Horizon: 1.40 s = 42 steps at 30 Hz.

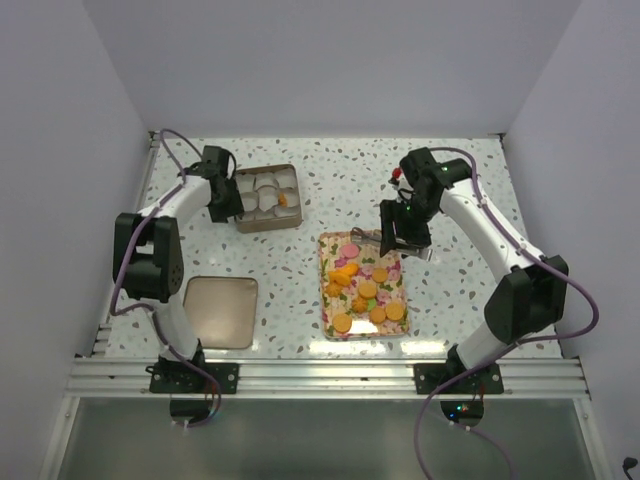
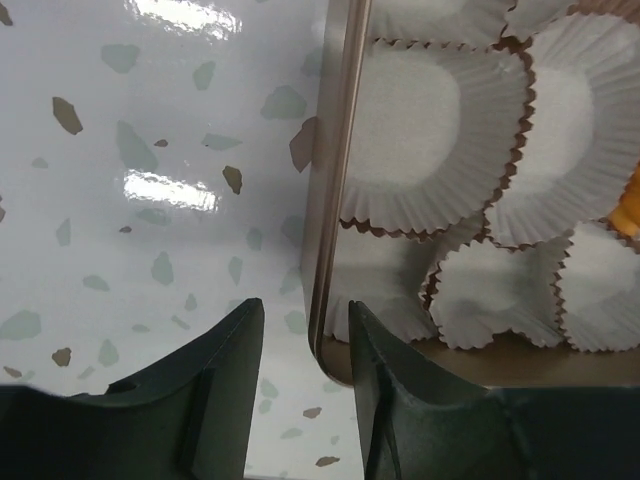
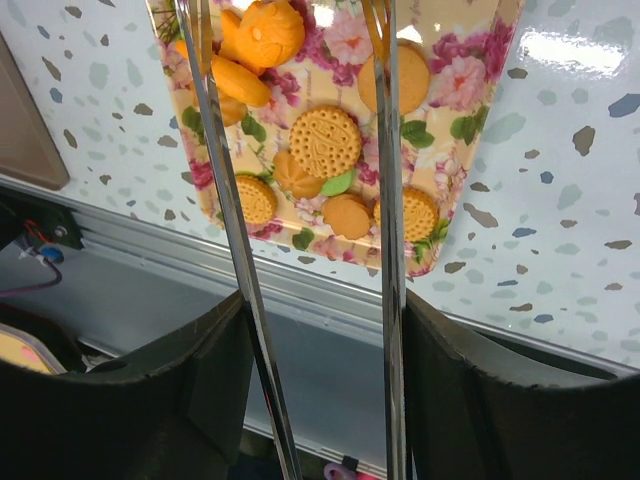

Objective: Pack the cookies

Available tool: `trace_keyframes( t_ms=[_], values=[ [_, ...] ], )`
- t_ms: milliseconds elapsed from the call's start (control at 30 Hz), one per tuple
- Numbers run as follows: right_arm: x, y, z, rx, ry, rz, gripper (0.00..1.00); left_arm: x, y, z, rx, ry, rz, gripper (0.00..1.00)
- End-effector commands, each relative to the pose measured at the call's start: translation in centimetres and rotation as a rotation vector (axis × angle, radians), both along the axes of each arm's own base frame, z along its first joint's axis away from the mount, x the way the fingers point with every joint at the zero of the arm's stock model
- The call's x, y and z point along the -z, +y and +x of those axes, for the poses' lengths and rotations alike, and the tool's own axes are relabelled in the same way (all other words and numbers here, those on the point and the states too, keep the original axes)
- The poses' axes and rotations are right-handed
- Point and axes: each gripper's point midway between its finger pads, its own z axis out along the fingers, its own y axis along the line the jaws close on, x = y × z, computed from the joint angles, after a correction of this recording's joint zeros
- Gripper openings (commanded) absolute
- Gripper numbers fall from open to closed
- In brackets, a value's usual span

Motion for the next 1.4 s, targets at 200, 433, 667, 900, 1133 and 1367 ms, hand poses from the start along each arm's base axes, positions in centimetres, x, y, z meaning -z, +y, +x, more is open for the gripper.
trace_keyframes(
  t_ms=[200,433,667,900,1133,1367],
  values=[
    [-1.8,0.1,1.4,-0.010,-0.054,-0.007,0.58,1.2,-0.5,1.2,0.059,-0.019,-0.003,0.19],
    [-1.2,-0.7,1.1,-0.010,-0.050,-0.050,0.58,1.3,-0.1,-0.9,0.094,-0.005,0.022,0.02],
    [0.5,-0.9,0.0,-0.010,-0.017,-0.050,0.58,0.3,-0.6,-4.1,0.133,0.008,0.088,0.01],
    [1.4,-0.5,-0.8,-0.018,-0.001,-0.022,0.58,0.0,-3.2,-8.9,0.113,0.058,0.101,0.01],
    [2.2,0.7,-0.5,-0.039,0.006,-0.023,0.58,0.8,-4.8,-14.9,0.017,0.113,0.007,0.03],
    [2.4,2.1,0.7,-0.055,-0.003,-0.031,0.58,-0.6,-5.5,-16.1,0.012,0.084,-0.039,0.28]
  ],
)
